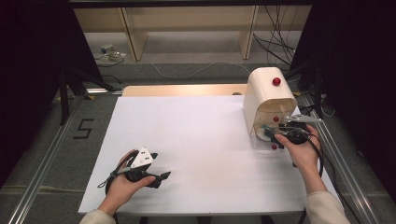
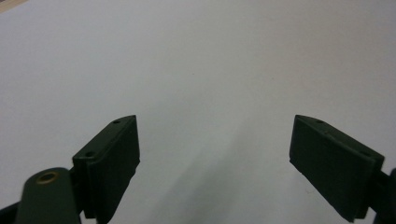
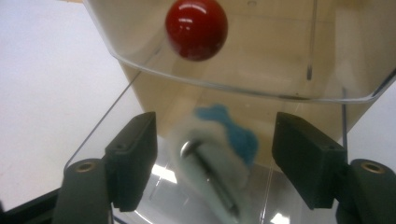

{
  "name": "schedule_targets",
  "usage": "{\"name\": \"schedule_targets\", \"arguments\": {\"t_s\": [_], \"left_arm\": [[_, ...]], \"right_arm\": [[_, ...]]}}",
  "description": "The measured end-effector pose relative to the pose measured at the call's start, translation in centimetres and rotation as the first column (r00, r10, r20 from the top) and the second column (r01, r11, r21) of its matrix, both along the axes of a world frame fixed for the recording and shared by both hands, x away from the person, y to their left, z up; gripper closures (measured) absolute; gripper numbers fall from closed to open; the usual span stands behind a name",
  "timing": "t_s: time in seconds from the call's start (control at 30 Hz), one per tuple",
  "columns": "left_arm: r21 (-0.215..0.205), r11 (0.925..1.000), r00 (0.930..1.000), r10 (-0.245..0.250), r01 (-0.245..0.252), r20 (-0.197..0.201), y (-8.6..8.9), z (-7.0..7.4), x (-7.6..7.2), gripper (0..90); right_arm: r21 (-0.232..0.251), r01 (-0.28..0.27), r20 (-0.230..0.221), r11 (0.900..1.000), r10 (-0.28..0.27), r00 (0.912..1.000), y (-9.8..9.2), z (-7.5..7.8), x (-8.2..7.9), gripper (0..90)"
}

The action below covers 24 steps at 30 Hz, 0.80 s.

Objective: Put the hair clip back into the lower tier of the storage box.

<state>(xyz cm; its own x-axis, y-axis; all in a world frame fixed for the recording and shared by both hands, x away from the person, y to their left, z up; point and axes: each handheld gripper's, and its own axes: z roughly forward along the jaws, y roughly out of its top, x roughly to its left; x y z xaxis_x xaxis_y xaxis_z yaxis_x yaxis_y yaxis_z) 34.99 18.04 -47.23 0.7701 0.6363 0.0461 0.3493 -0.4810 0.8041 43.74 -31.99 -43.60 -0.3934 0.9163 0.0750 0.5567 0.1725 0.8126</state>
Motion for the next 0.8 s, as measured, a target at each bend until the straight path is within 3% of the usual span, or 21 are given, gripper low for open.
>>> {"name": "schedule_targets", "arguments": {"t_s": [0.47, 0.8], "left_arm": [[0.008, 1.0000, 1.0000, -0.005, 0.005, 0.000, 0.0, 0.1, -0.1, 16.2], [0.006, 1.0000, 1.0000, -0.006, 0.006, 0.003, -0.1, 0.1, -0.2, 16.2]], "right_arm": [[-0.015, 0.035, 0.001, 0.999, -0.035, 0.9994, -0.1, 0.9, -1.0, 28.9], [-0.024, 0.037, 0.028, 0.999, -0.036, 0.9990, -0.1, 1.6, -2.3, 28.4]]}}
